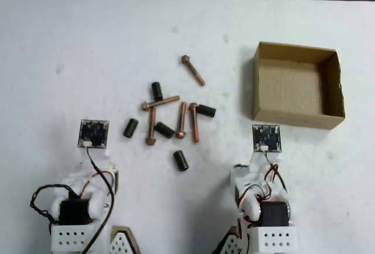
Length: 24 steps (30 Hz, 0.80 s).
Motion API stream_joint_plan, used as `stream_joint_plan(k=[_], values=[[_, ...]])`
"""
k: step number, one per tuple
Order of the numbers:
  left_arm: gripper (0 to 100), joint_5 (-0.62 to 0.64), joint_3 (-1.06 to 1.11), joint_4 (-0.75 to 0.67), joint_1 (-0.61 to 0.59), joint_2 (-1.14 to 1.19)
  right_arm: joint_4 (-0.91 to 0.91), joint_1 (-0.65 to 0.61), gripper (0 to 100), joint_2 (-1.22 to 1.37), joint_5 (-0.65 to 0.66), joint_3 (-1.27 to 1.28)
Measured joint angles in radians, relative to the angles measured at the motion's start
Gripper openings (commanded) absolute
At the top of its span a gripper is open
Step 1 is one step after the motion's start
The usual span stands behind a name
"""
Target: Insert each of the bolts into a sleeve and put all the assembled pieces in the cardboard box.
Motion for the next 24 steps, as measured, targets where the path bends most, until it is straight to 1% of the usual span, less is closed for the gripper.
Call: stream_joint_plan(k=[8,12,14,19,22,24], values=[[3,0.0,0.0,0.0,0.0,0.0,0.0,0.0,1.5,0.0,0.0,0.0],[3,0.0,0.0,0.0,0.0,0.0,-0.04,0.0,1.5,0.0,0.006,0.0],[3,0.0,0.0,0.0,0.0,0.0,-0.051,0.003,1.5,0.0,0.081,0.0],[3,0.0,0.0,0.0,0.0,0.0,-0.066,0.002,1.5,0.0,0.35,0.0],[3,0.0,0.0,0.0,0.0,0.0,-0.066,0.002,1.5,0.0,0.42,0.0],[3,0.0,0.0,0.0,0.0,0.0,-0.098,0.002,1.5,0.0,0.446,0.0]])
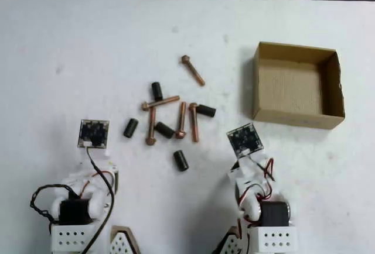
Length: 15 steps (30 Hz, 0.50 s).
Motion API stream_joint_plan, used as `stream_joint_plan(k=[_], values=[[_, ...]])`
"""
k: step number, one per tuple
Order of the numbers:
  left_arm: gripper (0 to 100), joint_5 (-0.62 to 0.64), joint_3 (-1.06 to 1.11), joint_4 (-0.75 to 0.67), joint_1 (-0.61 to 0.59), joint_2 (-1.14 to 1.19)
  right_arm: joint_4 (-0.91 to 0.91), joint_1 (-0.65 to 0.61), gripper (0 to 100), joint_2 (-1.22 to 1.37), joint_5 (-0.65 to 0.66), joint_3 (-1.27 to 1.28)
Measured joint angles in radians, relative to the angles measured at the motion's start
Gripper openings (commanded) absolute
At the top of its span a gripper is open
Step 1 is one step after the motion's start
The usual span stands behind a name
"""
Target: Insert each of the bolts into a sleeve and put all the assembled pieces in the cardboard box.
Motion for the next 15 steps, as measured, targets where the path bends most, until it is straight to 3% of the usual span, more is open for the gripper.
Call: stream_joint_plan(k=[8,15], values=[[3,0.0,0.0,0.0,0.0,0.0,-0.052,0.1,1.6,0.0,0.055,-0.031],[3,0.0,0.0,0.0,0.0,0.0,0.054,0.127,12.3,0.0,0.141,-0.23]])
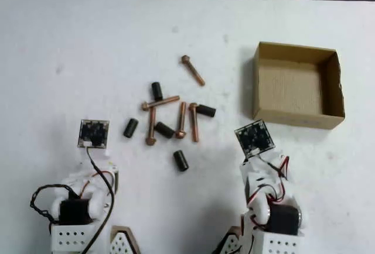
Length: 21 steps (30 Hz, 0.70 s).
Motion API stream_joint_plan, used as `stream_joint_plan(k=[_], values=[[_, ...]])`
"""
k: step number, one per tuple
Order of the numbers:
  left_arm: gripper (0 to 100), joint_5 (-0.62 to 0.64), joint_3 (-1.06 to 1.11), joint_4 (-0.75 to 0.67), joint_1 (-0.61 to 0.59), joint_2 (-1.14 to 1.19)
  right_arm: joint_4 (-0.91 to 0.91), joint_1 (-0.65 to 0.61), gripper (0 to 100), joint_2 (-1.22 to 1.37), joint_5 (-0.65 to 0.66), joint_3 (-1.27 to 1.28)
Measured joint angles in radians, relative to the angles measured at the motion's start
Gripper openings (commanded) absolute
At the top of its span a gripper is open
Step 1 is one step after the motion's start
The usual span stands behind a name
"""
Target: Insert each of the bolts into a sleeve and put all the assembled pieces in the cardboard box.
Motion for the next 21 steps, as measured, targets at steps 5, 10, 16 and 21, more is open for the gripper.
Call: stream_joint_plan(k=[5,10,16,21], values=[[3,0.0,0.0,0.0,0.0,0.0,0.02,-0.003,11.1,0.138,0.015,-0.201],[3,0.0,0.0,0.0,0.0,0.0,0.046,-0.002,11.1,0.499,0.015,-0.482],[3,0.0,0.0,0.0,0.0,0.0,0.087,-0.068,11.2,1.007,-0.057,-0.878],[3,0.0,0.0,0.0,0.0,0.0,0.04,-0.135,11.2,1.37,-0.06,-1.073]])
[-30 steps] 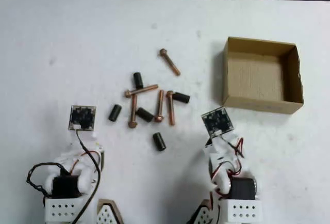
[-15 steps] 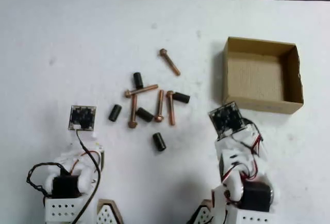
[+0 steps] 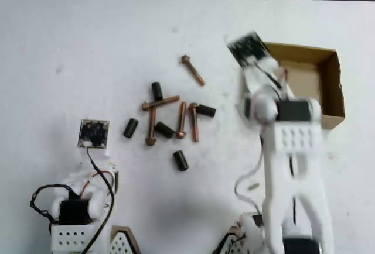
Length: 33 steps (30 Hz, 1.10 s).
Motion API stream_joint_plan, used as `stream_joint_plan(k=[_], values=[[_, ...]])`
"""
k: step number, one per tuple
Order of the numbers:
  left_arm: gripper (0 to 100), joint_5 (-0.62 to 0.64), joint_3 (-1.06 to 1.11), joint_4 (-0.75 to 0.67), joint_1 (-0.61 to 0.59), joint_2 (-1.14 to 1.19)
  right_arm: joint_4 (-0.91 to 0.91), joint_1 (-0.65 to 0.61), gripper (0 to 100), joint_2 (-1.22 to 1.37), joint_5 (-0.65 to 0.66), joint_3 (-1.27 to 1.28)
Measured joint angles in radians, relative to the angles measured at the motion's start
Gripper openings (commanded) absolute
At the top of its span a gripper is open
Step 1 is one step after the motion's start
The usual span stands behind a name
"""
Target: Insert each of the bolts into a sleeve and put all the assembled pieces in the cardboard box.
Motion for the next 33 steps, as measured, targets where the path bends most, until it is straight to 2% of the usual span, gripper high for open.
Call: stream_joint_plan(k=[7,12,17,21,33], values=[[3,0.0,0.0,0.0,0.0,0.0,-0.066,-0.08,11.3,0.367,0.176,-0.189],[3,0.0,0.0,0.0,0.0,0.0,0.026,-0.147,11.3,0.575,0.313,-0.384],[3,0.0,0.0,0.0,0.0,0.0,0.066,-0.196,11.5,0.79,0.37,-0.574],[3,0.0,0.0,0.0,0.0,0.0,0.133,-0.227,17.6,0.93,0.465,-0.68],[3,0.0,0.0,0.0,0.0,0.0,0.164,-0.215,18.7,1.137,0.486,-0.875]])
